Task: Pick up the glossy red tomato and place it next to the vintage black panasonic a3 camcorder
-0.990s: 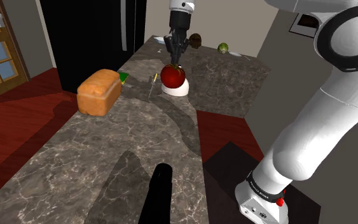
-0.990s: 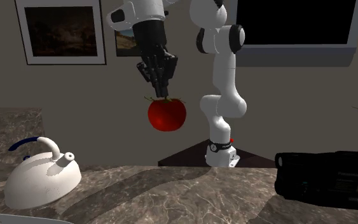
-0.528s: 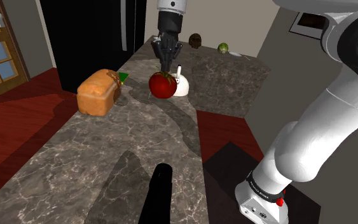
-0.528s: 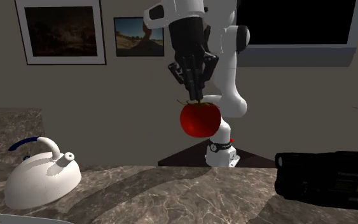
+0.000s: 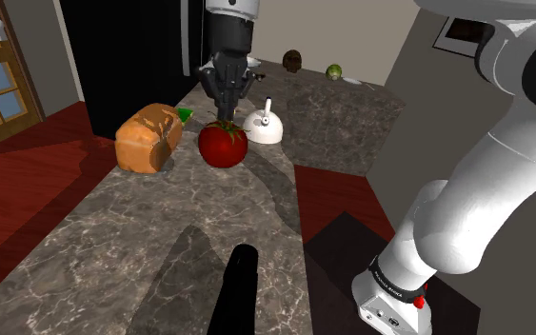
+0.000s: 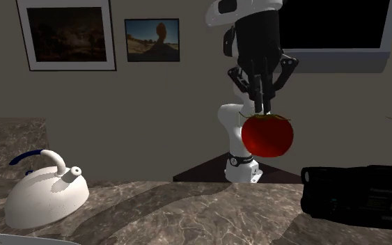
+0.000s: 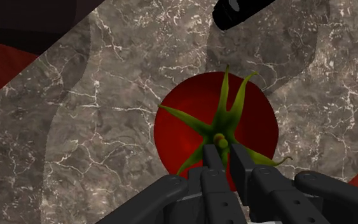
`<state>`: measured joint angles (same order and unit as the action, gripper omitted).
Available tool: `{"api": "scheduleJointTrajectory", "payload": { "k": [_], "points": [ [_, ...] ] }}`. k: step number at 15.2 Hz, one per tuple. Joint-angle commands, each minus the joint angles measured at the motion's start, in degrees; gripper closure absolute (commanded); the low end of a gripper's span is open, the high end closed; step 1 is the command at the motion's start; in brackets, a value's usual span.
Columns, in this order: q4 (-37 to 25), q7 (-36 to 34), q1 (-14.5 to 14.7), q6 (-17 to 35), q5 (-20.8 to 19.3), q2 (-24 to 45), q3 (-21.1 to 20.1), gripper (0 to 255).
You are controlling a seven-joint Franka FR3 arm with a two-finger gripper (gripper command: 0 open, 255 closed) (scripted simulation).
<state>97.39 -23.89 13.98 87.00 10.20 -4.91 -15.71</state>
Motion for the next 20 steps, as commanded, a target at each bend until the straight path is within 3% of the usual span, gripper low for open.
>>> {"api": "scheduleJointTrajectory", "payload": {
  "k": [1, 10, 18, 20],
  "points": [
    [-0.54, -3.2, 1.43, 0.42, 0.33, 0.39, -1.72, 255],
    [-6.83, -16.62, 7.83, 2.13, -0.73, 6.46, -8.7, 255],
    [-18.3, -29.31, 15.66, 1.95, -5.59, 16.86, -13.92, 255],
    [-17.97, -29.75, 16.1, 2.71, -5.79, 17.26, -14.03, 255]
  ]
}}
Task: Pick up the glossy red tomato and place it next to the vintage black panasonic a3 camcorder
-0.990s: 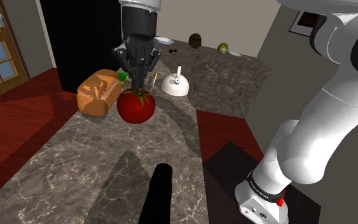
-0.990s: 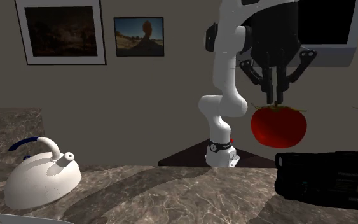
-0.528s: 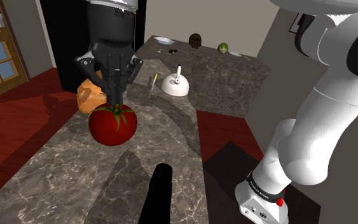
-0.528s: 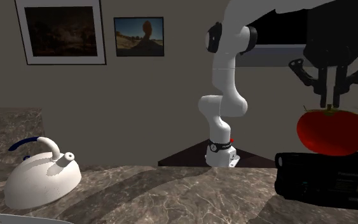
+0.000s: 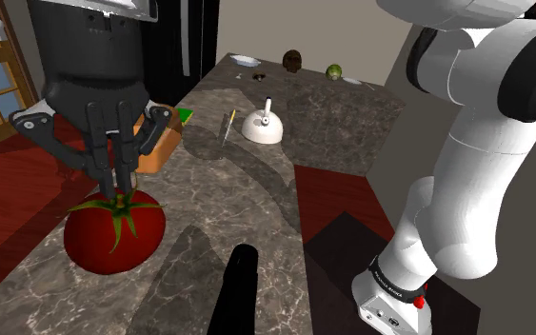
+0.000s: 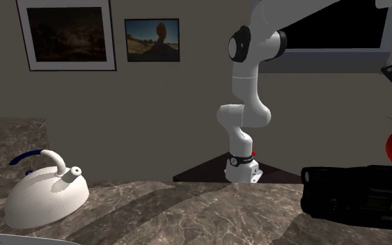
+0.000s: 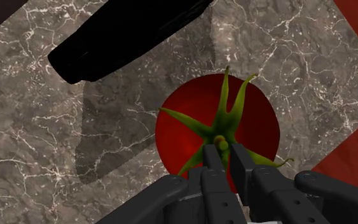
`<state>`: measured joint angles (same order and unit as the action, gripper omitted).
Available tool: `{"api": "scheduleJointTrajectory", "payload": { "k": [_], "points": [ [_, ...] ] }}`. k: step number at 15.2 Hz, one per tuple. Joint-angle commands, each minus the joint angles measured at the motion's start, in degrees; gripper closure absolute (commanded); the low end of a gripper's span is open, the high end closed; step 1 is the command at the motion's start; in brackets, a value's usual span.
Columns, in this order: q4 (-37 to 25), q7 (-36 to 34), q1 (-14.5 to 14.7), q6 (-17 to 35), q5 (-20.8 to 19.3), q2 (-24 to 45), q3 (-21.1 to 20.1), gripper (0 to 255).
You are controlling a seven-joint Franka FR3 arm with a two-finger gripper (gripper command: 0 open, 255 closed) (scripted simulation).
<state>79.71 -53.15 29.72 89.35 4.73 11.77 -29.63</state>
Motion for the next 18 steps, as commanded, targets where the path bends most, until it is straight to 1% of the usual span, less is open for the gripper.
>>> {"api": "scheduleJointTrajectory", "payload": {
  "k": [1, 9, 18],
  "points": [
    [0.8, -0.3, 0.26, 1.21, -0.19, 0.33, -0.08, 255],
    [8.54, 0.98, -0.35, 7.7, 0.5, -0.94, 0.1, 255],
    [15.62, 2.01, -0.58, 14.57, 0.7, -1.09, 0.24, 255]
  ]
}}
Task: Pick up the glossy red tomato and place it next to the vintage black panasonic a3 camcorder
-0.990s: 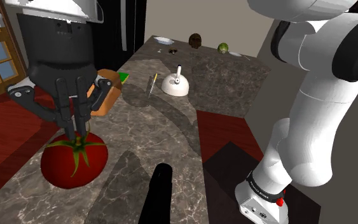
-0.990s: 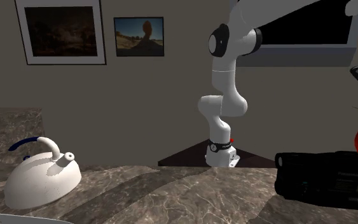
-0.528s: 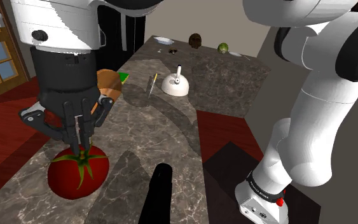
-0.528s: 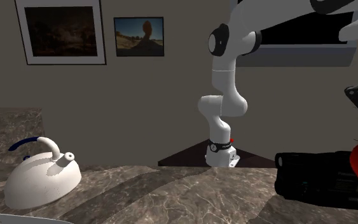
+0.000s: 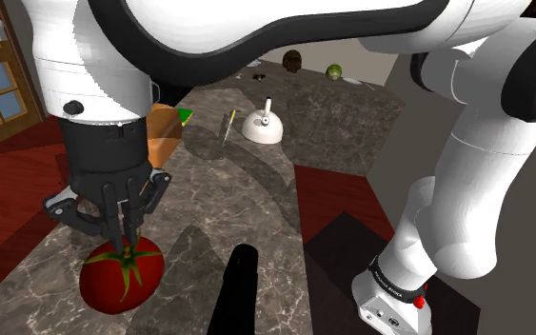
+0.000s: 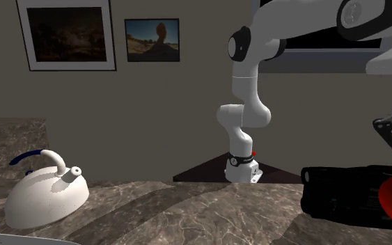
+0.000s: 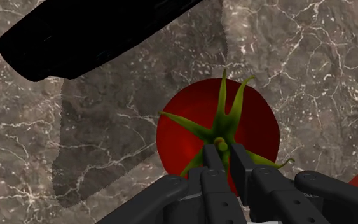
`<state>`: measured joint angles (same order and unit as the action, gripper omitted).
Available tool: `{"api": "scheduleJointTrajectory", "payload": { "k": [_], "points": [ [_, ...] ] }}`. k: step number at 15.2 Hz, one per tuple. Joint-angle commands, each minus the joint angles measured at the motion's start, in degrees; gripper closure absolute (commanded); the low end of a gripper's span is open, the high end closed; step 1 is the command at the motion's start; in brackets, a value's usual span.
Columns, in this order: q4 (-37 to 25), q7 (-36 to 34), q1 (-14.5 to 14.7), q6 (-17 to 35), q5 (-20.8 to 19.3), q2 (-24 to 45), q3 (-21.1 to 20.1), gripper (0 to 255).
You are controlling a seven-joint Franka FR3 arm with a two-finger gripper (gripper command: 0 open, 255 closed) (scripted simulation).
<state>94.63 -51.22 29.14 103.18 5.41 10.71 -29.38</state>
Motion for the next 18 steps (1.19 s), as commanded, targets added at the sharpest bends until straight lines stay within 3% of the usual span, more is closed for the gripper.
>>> {"api": "scheduleJointTrajectory", "payload": {
  "k": [1, 18],
  "points": [
    [1.4, 0.17, -0.01, 1.48, 0.02, 0.03, 0.01, 255],
    [10.97, 1.01, 0.36, 13.7, -1.07, 3.05, 0.38, 255]
  ]
}}
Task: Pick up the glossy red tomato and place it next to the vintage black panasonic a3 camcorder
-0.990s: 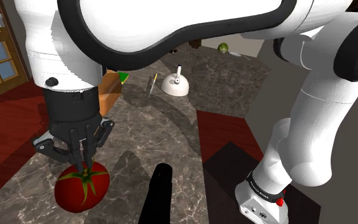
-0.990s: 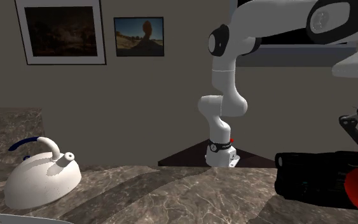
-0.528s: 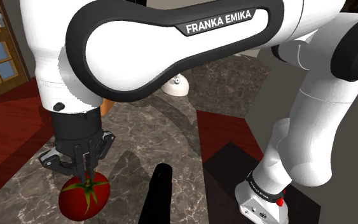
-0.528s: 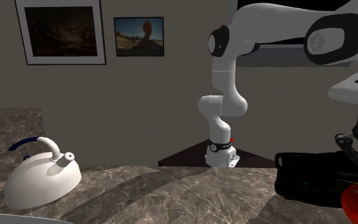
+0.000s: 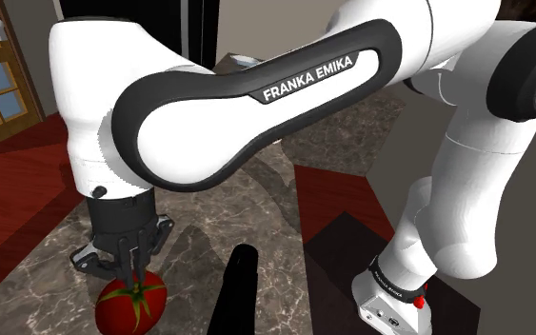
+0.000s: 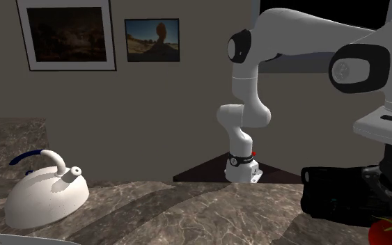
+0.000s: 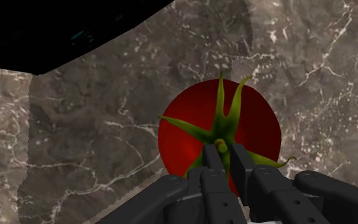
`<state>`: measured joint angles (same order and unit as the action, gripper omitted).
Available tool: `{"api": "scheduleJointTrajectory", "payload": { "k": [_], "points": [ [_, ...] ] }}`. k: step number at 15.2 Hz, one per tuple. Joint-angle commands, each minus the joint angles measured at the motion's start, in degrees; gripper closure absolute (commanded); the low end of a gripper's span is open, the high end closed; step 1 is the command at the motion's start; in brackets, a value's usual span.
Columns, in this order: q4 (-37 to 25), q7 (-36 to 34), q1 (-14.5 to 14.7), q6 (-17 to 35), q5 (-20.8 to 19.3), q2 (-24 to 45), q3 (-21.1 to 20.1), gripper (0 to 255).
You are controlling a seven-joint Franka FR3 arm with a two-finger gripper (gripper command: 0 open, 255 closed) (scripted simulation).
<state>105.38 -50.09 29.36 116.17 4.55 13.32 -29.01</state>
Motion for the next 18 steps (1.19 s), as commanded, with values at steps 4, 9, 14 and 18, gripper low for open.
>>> {"api": "scheduleJointTrajectory", "payload": {
  "k": [4, 9, 14, 18],
  "points": [
    [1.19, -0.1, 0.25, 2.27, -0.48, 1.1, 0.11, 255],
    [1.19, -0.1, 0.25, 2.27, -0.48, 1.1, 0.11, 255],
    [1.19, -0.11, 0.26, 2.26, -0.48, 1.1, 0.11, 0],
    [-1.15, 0.26, -0.25, -1.3, 0.06, -0.19, 0.09, 0]
  ]
}}
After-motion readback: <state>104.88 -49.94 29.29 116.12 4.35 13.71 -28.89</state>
